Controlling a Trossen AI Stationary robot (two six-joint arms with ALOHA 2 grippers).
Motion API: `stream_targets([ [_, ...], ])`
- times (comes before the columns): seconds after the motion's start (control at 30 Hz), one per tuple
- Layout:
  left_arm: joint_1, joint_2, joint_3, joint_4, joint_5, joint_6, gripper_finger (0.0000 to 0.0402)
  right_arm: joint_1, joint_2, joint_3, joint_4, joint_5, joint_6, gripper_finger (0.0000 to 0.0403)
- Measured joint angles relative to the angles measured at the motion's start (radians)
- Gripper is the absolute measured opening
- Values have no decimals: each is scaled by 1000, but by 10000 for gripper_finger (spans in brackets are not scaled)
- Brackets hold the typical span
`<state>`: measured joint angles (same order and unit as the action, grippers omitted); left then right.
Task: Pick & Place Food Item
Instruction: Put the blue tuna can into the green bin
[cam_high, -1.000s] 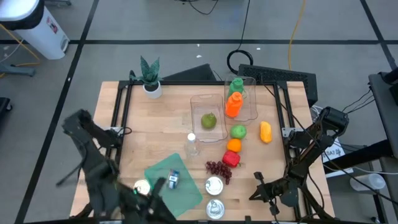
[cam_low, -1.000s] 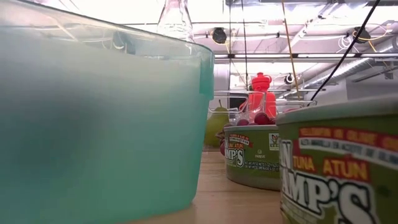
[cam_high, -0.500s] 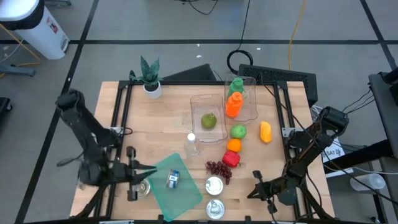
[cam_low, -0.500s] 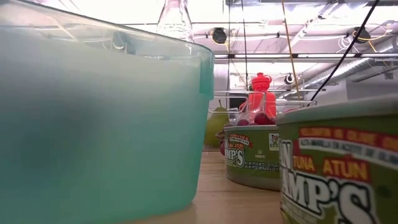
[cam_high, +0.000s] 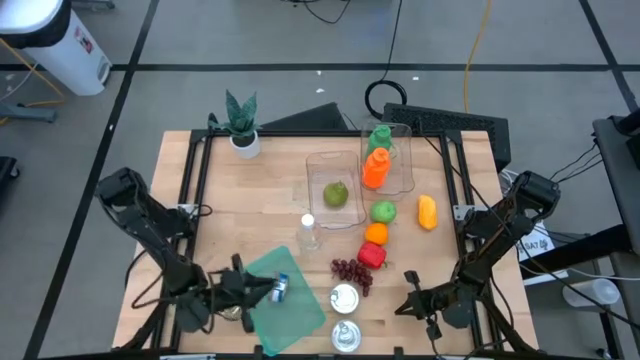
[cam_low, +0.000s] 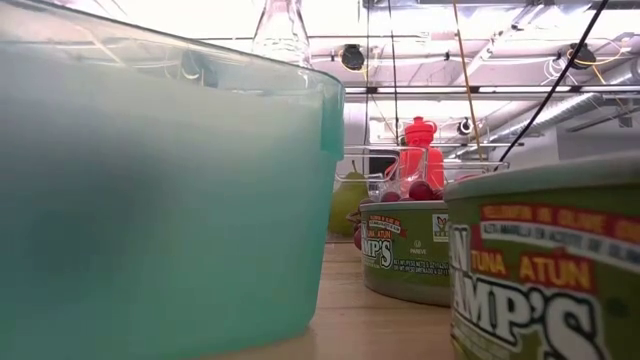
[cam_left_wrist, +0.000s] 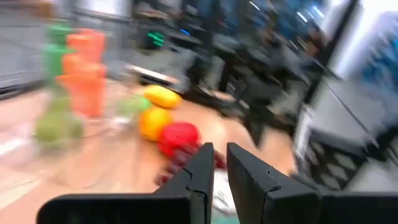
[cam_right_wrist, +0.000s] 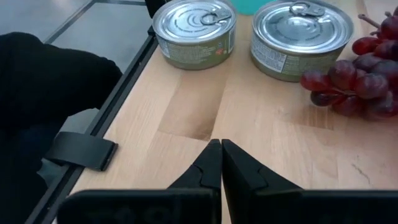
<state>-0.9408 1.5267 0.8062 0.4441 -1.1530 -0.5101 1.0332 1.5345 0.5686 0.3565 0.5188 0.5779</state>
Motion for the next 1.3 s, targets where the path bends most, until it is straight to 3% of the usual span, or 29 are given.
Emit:
stream_targets([
  [0.13, 48, -8, 24, -115, 226, 36, 49, 0, 0, 0, 0, 0, -16, 0],
  [0.27, 113, -30, 27, -96, 723, 205, 49, 0, 0, 0, -1, 0, -22, 0],
  [0.33, 130, -37, 26, -132, 862, 210, 49, 0, 0, 0, -2, 0, -21, 0],
  [0.4, 133, -69, 26, -255, 830, 91, 49, 0, 0, 0, -2, 0, -13, 0],
  [0.5, 106, -127, 26, -513, 667, -175, 49, 0, 0, 0, -2, 0, -5, 0],
  [0.6, 110, -131, 25, -692, 653, -380, 49, 0, 0, 0, -2, 0, 2, 0],
  [0.7, 122, -132, 25, -749, 655, -470, 49, 0, 0, 0, -3, 0, 4, 0],
  [1.03, 191, -67, 25, -861, 838, -600, 49, -5, 0, 0, -5, 0, 3, 0],
  [1.3, 277, 21, 143, -842, 890, -416, 49, -15, 0, 0, -7, 0, -14, 0],
])
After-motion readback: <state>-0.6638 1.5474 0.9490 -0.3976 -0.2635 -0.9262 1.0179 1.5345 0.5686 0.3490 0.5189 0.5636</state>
